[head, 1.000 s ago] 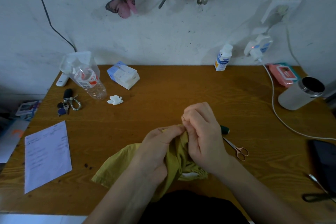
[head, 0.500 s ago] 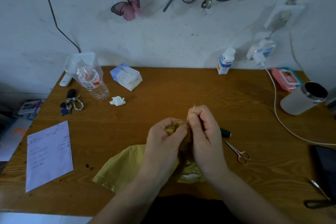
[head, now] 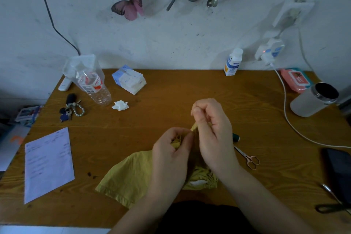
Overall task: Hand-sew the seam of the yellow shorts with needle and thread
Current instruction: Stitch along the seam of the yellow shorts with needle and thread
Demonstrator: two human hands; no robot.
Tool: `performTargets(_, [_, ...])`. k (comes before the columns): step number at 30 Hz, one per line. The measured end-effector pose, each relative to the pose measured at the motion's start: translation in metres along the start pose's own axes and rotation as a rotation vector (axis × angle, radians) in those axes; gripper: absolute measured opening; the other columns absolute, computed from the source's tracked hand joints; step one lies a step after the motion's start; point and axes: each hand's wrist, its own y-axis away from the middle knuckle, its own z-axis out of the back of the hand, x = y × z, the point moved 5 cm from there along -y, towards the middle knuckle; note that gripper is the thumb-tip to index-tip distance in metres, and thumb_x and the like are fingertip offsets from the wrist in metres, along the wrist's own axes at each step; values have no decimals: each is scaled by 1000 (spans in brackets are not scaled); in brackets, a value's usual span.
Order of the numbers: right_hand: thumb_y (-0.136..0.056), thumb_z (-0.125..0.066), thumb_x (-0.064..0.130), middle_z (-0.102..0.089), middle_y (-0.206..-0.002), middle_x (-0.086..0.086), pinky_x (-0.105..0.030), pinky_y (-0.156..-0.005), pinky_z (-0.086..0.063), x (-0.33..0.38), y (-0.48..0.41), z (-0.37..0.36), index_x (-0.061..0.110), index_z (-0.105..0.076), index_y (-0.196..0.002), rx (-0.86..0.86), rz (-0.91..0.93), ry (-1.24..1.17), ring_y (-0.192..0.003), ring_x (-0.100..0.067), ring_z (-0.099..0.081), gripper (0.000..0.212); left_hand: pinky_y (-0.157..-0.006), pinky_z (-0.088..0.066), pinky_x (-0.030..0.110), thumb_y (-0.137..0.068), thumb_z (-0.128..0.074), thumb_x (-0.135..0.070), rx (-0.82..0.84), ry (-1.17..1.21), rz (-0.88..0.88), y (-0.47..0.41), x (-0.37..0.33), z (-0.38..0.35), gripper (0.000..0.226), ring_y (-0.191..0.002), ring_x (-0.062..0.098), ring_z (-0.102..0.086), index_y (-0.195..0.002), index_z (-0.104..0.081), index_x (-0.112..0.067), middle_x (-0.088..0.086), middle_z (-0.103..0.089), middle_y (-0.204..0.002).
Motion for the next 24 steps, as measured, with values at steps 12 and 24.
performTargets(12, [-98,-36,12,-44,-53,4,-17,-41,-37,-42,4,22,12,-52,-75,-86,-795,-1104,-44,-6,-37,28,-72,-58,41,-90,-59,-14,-125,169,66,-17,15,32,20,-79,32,-70,-78,-73,-22,11,-73,-79])
performTargets(24, [-96,-40,18,-41,-54,6,-17,-41,-38,-83,26,58,13,-54,-82,-307,-954,-1147,-44,-5,-36,20,-70,-56,38,-89,-60,-12,-166,234,58,-23,15,47,23,-77,28,-71,-74,-75,-23,11,-74,-79])
